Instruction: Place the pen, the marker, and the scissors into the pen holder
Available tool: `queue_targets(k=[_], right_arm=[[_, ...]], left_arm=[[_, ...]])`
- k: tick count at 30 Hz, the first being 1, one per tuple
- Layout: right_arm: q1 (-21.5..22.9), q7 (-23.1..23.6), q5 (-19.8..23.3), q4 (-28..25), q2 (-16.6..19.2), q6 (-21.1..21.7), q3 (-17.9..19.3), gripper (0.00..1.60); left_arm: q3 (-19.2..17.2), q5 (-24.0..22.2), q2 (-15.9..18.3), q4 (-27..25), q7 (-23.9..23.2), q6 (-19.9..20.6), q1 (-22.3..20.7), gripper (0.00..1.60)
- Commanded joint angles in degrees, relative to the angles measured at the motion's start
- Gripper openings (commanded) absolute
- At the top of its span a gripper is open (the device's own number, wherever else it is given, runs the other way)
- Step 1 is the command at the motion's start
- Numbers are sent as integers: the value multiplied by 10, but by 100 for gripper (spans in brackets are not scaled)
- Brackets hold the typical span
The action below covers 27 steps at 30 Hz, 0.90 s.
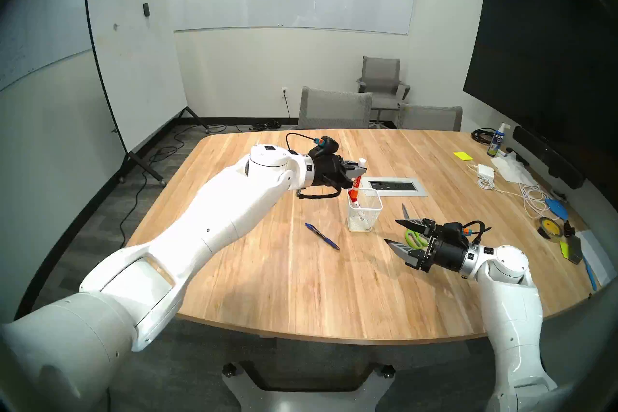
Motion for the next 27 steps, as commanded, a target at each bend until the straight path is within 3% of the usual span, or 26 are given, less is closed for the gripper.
queue_targets(k=[1,14,27], right_arm=[[8,0,2,-9,0,0,0,160],[9,3,-3,-10,-4,1,4,160],[10,6,-7,-10,-7,2,8,160]], left_arm=[[-2,-5,-37,27,-19,-26,-33,0],[0,-8,-63,99,-55,-60,-39,0],[-1,-7,-48,94,-65,-67,-13,0]])
